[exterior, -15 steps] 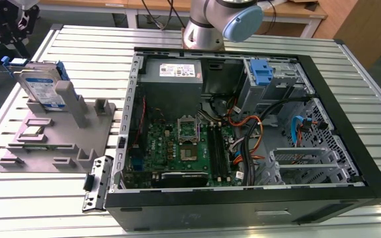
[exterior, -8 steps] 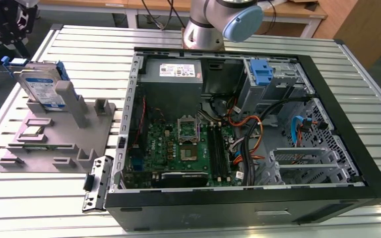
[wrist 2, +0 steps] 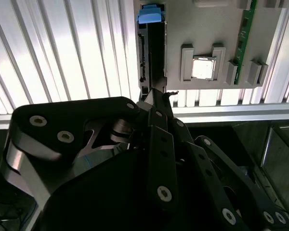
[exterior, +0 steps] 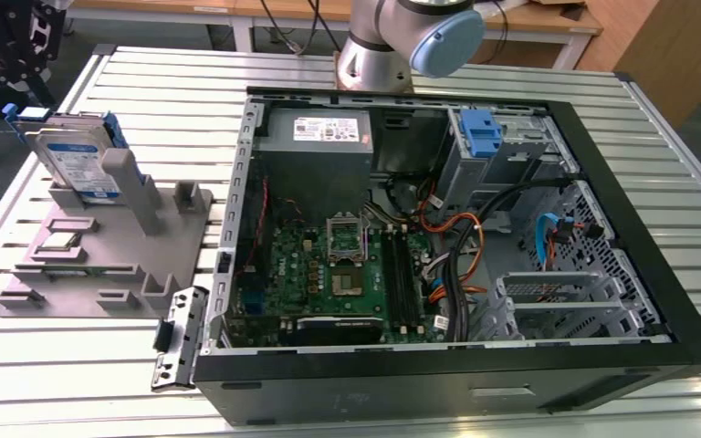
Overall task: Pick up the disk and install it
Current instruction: 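Pick up the disk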
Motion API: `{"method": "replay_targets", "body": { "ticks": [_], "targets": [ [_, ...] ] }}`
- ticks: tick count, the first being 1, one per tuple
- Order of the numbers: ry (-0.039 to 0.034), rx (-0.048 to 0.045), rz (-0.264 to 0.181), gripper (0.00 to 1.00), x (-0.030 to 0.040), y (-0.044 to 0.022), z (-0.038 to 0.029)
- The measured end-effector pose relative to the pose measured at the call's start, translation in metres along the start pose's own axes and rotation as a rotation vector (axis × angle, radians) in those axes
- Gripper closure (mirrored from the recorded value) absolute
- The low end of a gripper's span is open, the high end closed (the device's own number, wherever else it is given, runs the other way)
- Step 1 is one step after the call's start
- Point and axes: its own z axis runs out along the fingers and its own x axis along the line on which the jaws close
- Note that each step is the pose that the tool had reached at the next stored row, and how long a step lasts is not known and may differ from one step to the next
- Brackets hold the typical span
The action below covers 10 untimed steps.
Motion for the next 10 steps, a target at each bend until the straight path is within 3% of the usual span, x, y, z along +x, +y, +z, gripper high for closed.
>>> {"method": "replay_targets", "body": {
  "ticks": [10],
  "targets": [
    [0.0002,-0.0001,-0.004,0.89,0.0000,0.0000,0.0000]
  ]
}}
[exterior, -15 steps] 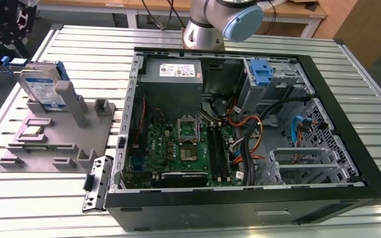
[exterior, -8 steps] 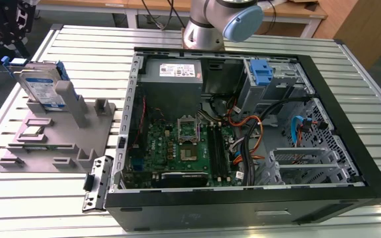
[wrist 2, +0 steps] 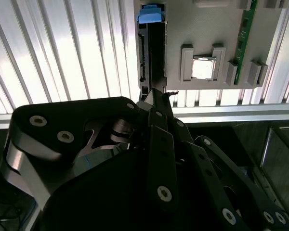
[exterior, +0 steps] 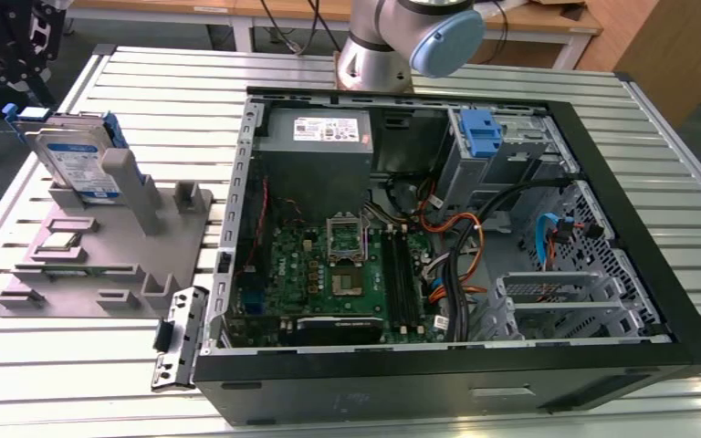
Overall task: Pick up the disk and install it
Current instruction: 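Pick up the disk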
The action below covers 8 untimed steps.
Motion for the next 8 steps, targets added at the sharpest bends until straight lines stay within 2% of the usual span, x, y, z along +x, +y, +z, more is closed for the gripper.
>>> {"method": "replay_targets", "body": {
  "ticks": [8],
  "targets": [
    [0.0007,-0.0011,-0.023,0.89,0.0000,0.0000,0.0000]
  ]
}}
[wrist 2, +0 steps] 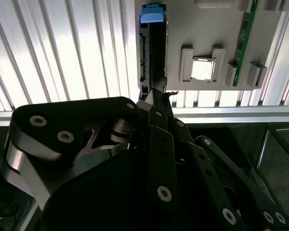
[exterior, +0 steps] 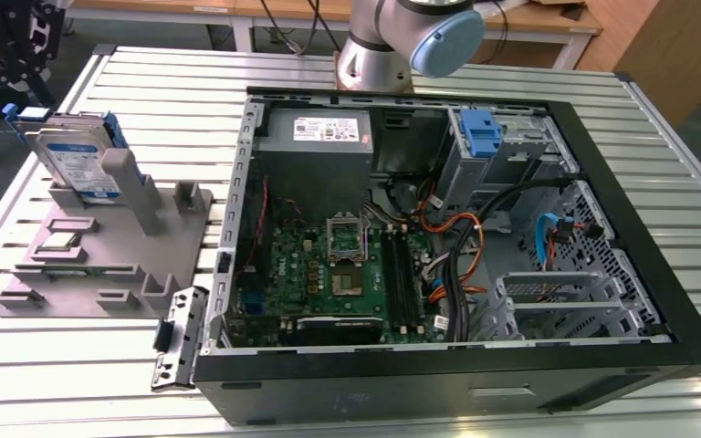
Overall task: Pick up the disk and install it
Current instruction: 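Pick up the disk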
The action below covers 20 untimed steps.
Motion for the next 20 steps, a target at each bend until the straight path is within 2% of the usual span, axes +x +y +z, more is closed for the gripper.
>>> {"method": "replay_targets", "body": {
  "ticks": [14,20],
  "targets": [
    [-0.0005,-0.0077,-0.111,0.89,0.0000,0.0000,0.0001],
    [0.0016,-0.0114,-0.187,0.89,0.0000,0.0000,0.0010]
  ]
}}
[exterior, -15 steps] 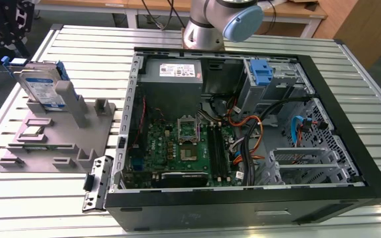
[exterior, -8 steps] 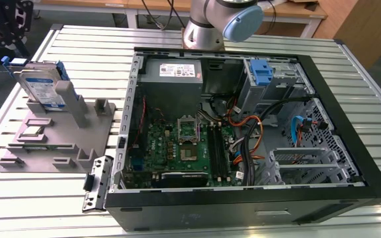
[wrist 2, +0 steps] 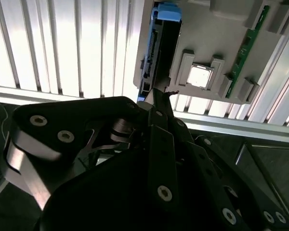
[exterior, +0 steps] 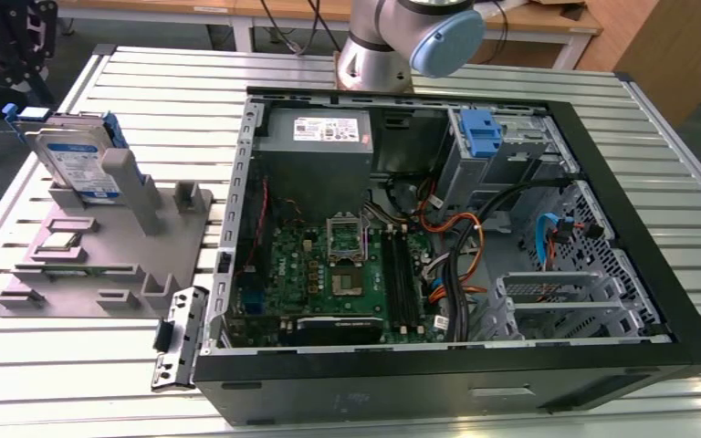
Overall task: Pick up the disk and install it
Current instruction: 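Pick up the disk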
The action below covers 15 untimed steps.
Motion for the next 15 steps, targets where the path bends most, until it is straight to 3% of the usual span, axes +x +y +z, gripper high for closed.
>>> {"method": "replay_targets", "body": {
  "ticks": [10,15],
  "targets": [
    [0.0029,-0.0070,-0.126,0.89,0.0001,-0.0005,0.0037],
    [0.0042,-0.0081,-0.151,0.89,-0.0009,-0.0034,0.0063]
  ]
}}
